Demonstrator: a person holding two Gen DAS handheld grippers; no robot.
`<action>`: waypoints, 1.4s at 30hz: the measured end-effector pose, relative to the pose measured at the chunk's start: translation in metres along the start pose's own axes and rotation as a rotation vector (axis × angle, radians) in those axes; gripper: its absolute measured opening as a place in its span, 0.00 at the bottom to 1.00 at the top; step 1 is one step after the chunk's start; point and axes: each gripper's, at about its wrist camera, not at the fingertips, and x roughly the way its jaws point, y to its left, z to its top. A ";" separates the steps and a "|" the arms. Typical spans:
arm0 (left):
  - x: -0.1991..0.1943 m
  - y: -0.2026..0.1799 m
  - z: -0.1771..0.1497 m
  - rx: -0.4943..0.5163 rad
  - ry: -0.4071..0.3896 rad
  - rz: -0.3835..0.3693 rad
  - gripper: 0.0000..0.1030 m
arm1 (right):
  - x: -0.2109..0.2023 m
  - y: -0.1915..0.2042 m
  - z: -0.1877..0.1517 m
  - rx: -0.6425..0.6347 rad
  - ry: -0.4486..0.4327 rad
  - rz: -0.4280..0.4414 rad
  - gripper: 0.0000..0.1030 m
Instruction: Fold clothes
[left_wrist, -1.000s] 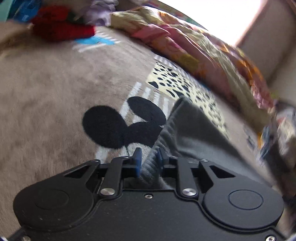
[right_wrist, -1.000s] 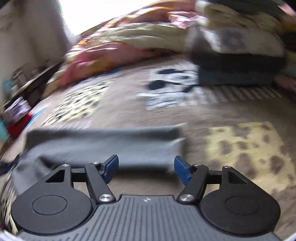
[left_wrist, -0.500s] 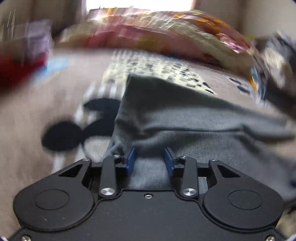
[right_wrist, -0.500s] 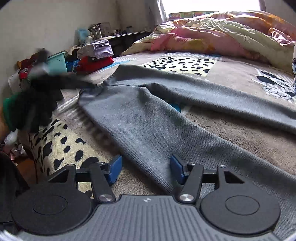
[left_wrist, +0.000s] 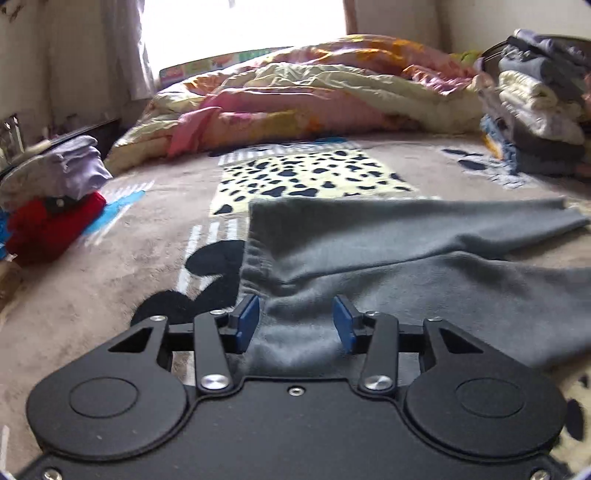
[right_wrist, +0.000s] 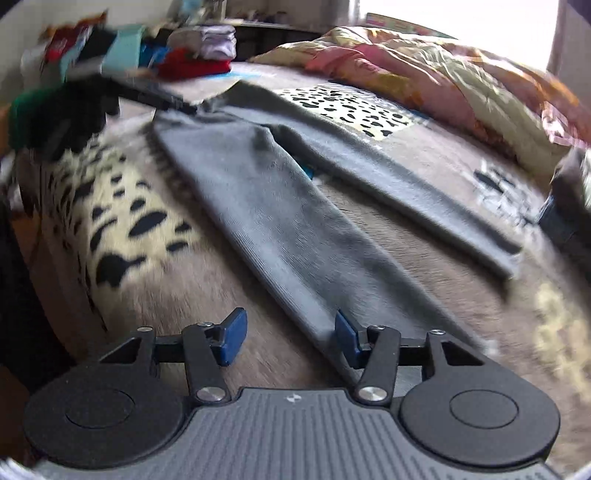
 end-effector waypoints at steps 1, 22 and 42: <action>-0.001 0.001 -0.001 -0.015 0.006 -0.028 0.42 | -0.004 -0.001 -0.001 -0.032 0.010 -0.015 0.50; -0.034 -0.072 -0.027 0.621 0.005 0.191 0.51 | -0.022 0.002 -0.062 -0.460 0.057 -0.219 0.35; 0.006 -0.028 -0.076 1.221 -0.057 0.236 0.32 | -0.013 0.008 -0.070 -0.565 0.005 -0.252 0.30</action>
